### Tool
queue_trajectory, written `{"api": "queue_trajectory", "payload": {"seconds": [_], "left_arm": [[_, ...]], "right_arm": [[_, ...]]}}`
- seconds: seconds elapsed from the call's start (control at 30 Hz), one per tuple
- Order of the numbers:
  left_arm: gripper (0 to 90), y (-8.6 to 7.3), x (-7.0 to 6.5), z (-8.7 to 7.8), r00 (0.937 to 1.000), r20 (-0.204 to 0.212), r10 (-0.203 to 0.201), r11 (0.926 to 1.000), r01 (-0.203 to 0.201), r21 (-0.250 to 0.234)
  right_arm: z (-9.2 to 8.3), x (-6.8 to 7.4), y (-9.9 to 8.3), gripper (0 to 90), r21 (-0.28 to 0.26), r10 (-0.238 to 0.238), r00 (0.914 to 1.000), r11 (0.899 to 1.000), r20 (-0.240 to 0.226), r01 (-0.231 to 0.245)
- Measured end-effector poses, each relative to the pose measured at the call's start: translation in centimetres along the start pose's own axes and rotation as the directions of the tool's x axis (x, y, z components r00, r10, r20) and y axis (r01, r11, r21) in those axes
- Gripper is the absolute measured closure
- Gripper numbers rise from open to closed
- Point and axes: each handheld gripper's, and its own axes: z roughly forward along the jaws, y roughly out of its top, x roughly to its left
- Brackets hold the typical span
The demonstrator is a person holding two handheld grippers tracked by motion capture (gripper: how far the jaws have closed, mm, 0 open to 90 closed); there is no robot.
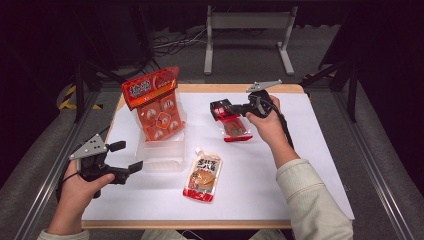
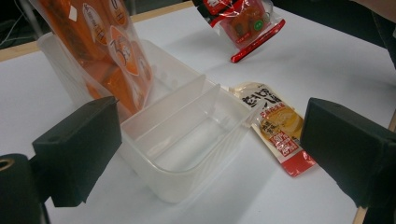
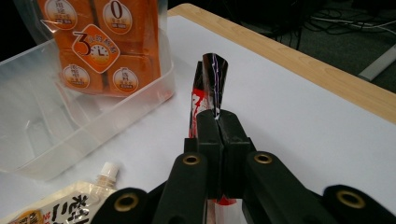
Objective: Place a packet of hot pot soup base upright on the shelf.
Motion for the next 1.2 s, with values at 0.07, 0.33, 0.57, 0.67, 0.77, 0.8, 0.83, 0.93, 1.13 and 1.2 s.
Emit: {"api": "queue_trajectory", "payload": {"seconds": [0.07,0.33,0.57,0.67,0.77,0.8,0.83,0.93,1.13,1.2], "left_arm": [[5.9,0.1,-0.2,0.2,1.0,0.005,-0.002,1.0,0.002,-0.006],[6.0,0.5,-0.8,0.8,0.9984,0.054,0.016,0.9974,-0.012,-0.07],[5.8,0.9,-1.5,1.5,0.9946,0.1,0.027,0.9948,-0.017,-0.101],[5.7,1.1,-1.5,1.6,0.9936,0.108,0.035,0.9942,-0.023,-0.105],[5.6,1.2,-1.7,1.9,0.9927,0.117,0.03,0.9938,-0.017,-0.11],[5.6,1.2,-1.8,1.9,0.9922,0.12,0.033,0.9939,-0.02,-0.109],[5.6,1.3,-1.8,2.0,0.9918,0.123,0.035,0.9934,-0.021,-0.113],[6.2,1.4,-1.9,2.1,0.9912,0.126,0.039,0.993,-0.024,-0.116],[7.1,1.6,-2.2,2.3,0.9911,0.123,0.05,0.9931,-0.037,-0.111],[7.5,1.7,-2.3,2.3,0.9913,0.121,0.051,0.9931,-0.038,-0.111]], "right_arm": [[-0.6,0.4,0.2,89.7,-0.012,-0.01,0.9999,1.0,-0.006,0.01],[-2.5,1.9,0.8,89.6,-0.046,-0.067,0.9971,0.997,-0.035,0.066],[-4.1,4.1,1.2,89.6,-0.097,-0.114,0.9889,0.99,-0.096,0.104],[-4.6,5.0,1.3,89.6,-0.114,-0.13,0.9844,0.987,-0.119,0.116],[-4.8,5.6,1.4,89.5,-0.126,-0.145,0.9803,0.984,-0.134,0.128],[-4.9,5.9,1.5,89.5,-0.131,-0.152,0.9785,0.982,-0.139,0.134],[-5.0,6.2,1.5,89.5,-0.137,-0.163,0.9754,0.98,-0.148,0.143],[-5.3,7.1,1.5,89.5,-0.155,-0.2,0.9647,0.972,-0.171,0.175],[-5.6,8.3,1.5,89.5,-0.168,-0.233,0.9532,0.965,-0.193,0.202],[-5.6,8.7,1.4,89.4,-0.175,-0.238,0.9501,0.963,-0.202,0.204]]}}
